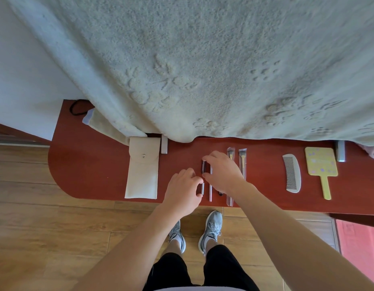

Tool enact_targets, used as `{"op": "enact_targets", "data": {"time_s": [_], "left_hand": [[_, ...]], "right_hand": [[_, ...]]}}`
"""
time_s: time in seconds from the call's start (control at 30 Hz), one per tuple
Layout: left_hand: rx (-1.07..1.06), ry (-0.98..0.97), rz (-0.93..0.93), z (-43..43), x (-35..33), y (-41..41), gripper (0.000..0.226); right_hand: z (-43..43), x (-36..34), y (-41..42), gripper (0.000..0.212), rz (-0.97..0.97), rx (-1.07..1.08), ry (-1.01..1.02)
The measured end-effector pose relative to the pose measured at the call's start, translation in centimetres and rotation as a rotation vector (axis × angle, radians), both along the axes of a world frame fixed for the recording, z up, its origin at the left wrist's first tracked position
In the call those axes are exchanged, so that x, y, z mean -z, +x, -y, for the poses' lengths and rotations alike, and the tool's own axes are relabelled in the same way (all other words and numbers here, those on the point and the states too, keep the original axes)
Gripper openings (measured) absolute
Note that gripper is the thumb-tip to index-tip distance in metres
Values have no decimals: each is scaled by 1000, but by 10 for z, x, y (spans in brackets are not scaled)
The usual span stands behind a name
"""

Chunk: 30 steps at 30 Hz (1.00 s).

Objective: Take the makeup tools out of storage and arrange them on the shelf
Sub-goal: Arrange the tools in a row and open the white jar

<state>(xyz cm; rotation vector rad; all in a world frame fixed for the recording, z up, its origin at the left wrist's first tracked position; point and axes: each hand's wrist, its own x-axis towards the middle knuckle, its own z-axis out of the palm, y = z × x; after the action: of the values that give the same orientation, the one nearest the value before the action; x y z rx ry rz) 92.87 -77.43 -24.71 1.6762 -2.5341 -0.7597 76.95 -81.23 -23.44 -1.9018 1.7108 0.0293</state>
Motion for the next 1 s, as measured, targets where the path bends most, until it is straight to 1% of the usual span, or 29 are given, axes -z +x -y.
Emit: {"op": "enact_targets", "data": {"time_s": [0.33, 1.0], "left_hand": [[-11, -24, -5, -3, 1, 0, 38], [-41, -11, -8, -5, 5, 1, 41]], "right_hand": [[0, 3, 0, 49, -3, -11, -3], [-1, 5, 0, 49, 14, 0, -2]]}}
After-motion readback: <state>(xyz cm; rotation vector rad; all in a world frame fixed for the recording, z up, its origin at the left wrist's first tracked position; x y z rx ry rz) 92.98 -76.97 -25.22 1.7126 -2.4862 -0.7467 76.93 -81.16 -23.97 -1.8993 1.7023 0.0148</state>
